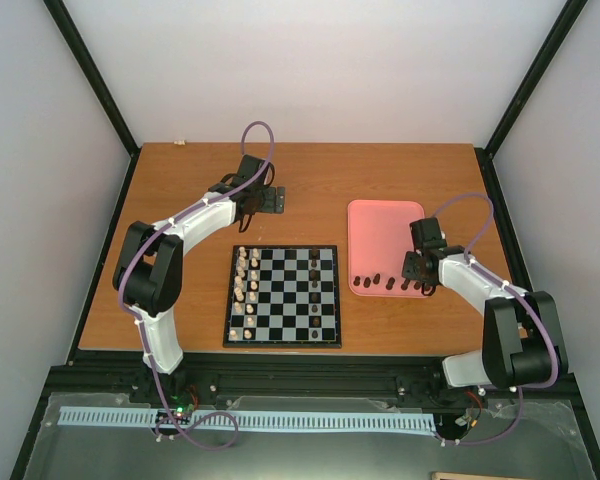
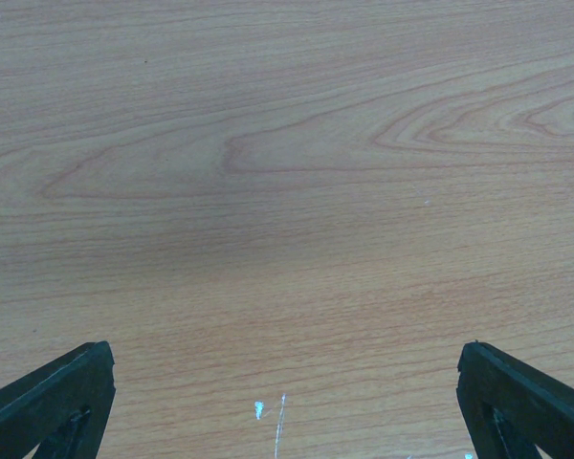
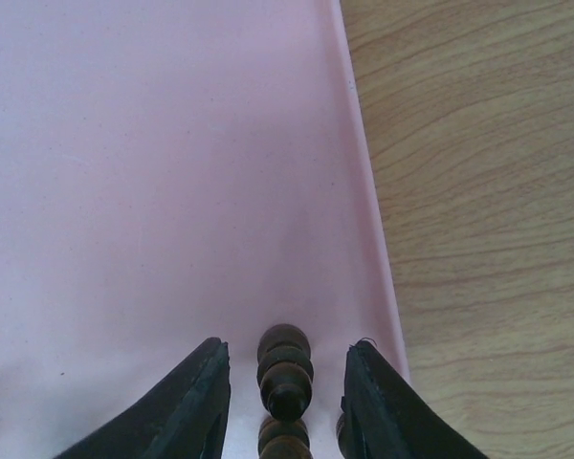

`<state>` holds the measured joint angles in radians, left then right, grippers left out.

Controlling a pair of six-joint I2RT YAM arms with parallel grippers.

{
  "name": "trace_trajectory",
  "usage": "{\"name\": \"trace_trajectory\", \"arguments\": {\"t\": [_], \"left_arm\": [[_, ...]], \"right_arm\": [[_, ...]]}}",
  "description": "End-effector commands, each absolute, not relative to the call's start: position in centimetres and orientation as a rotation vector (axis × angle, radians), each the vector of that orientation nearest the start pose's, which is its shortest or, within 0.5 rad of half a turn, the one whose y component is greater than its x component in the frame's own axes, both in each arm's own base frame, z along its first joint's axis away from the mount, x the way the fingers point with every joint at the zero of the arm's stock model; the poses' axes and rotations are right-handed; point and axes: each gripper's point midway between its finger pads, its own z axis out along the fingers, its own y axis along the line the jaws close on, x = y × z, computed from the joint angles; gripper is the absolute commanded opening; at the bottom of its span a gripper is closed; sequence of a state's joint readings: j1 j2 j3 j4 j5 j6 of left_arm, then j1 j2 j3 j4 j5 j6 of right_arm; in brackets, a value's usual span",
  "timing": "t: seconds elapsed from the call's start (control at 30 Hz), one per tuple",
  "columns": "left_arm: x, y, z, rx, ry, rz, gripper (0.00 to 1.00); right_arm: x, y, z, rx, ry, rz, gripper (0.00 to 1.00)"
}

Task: Set up the chess pieces on the board
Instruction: Pick up the chess piece from the storage box.

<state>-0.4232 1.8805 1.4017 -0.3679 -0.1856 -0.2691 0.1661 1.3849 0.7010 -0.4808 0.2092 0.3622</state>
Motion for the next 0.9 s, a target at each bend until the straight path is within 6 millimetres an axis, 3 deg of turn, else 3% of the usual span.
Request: {"name": "trace_trajectory", "arguments": {"t": [0.0, 0.13, 0.27, 0.33, 0.43, 0.53, 0.63, 0.87], "left_arm": [[48.4, -18.2, 13.5, 0.078, 2.375, -0.126, 1.00], [48.4, -18.2, 13.4, 0.078, 2.377, -0.125, 1.00], [48.4, -18.2, 13.4, 0.076, 2.376, -0.121, 1.00], [48.4, -18.2, 13.4, 0.076, 2.377, -0.120, 1.00], [48.4, -18.2, 13.3, 0.074, 2.380, -0.121, 1.00], [48.4, -18.2, 13.3, 0.074, 2.380, -0.119, 1.00], [48.4, -18.1, 13.4, 0.074, 2.378, -0.114, 1.00], [48.4, -18.0, 13.5, 0.073, 2.375, -0.106, 1.00]], "right_arm": [[30.6, 1.0, 5.6, 0.333, 2.619, -0.124, 0.36], [31.1, 1.3, 6.3, 0.318, 2.597, -0.100, 0.38], [31.7, 2.2, 8.7, 0.293, 2.531, -0.058, 0.38], [31.9, 3.5, 9.9, 0.238, 2.521, -0.035, 0.38], [32.1, 7.5, 10.8, 0.066, 2.526, 0.018, 0.39], [31.8, 12.7, 10.3, -0.153, 2.566, 0.153, 0.40], [31.3, 16.4, 8.8, -0.322, 2.603, 0.207, 0.40], [31.1, 19.3, 6.3, -0.479, 2.658, 0.295, 0.39]]}}
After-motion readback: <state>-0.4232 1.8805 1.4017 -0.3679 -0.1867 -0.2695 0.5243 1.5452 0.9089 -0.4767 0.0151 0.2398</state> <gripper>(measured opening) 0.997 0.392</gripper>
